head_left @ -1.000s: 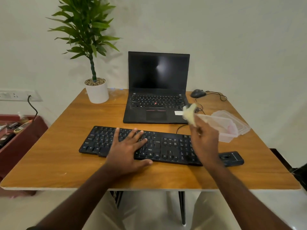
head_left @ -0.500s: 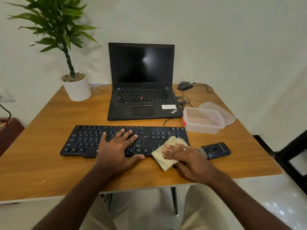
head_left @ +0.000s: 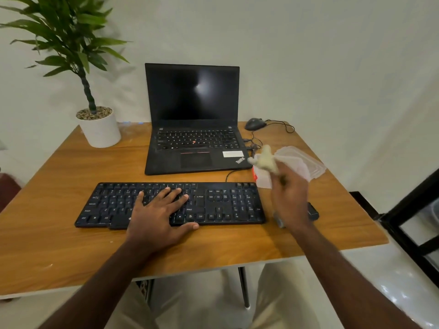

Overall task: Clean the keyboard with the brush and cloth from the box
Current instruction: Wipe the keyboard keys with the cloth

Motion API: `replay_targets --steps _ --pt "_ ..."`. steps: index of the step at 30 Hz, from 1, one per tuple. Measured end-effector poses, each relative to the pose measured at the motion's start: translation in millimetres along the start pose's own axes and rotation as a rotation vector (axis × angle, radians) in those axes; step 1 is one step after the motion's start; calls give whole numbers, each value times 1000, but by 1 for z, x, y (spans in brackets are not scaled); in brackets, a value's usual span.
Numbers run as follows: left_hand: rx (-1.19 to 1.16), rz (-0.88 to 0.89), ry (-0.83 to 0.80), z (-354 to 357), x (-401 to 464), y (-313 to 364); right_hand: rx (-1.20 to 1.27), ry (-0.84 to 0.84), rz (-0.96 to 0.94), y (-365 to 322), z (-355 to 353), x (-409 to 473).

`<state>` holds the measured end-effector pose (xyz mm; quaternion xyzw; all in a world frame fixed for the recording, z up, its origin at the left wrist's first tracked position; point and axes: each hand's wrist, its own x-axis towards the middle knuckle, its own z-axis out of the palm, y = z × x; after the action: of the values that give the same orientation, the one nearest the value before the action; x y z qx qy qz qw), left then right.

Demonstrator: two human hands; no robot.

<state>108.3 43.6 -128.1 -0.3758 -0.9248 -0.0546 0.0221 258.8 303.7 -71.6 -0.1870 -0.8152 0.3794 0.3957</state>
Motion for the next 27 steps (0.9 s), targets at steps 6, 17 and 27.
replay_targets --steps 6,17,27 --pt "8 4 2 -1 1 1 -586 -505 7 14 28 -34" --pt "-17 21 46 1 1 0 -347 -318 -14 9 33 -117" --pt "6 28 28 3 3 -4 488 -475 524 -49 53 -92"
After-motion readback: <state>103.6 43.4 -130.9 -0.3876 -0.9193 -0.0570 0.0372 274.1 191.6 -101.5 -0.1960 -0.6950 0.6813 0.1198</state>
